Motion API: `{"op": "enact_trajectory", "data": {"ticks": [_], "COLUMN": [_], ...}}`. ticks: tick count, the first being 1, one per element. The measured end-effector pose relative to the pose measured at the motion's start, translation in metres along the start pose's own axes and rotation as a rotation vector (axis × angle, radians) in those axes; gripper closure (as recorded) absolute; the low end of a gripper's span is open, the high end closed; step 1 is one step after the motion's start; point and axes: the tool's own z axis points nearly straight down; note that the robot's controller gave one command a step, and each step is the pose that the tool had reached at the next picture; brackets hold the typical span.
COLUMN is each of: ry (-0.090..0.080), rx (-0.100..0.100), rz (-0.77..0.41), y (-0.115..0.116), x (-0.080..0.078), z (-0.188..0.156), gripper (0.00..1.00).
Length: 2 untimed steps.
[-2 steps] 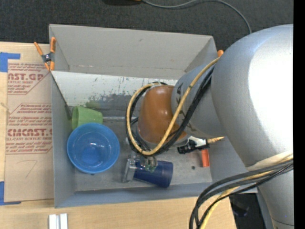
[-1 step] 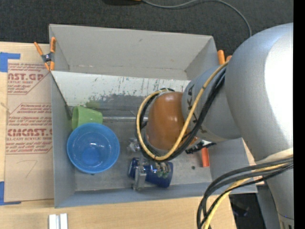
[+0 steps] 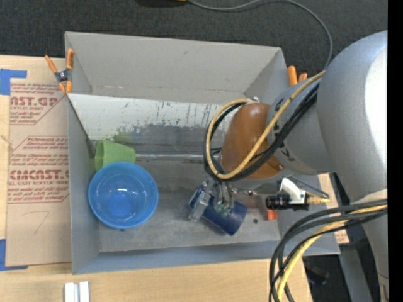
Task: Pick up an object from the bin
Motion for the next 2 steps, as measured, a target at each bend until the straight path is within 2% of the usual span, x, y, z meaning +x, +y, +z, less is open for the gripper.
{"op": "enact_trajectory", "data": {"ticks": [1,2], "ry": [0.0,0.004], "rx": [0.0,0.002], "rz": [0.0,0.027], "y": [0.0,0.001], "x": [0.0,-0.007], "z": [0.0,-0.087], "gripper": [1.0,1.0]}}
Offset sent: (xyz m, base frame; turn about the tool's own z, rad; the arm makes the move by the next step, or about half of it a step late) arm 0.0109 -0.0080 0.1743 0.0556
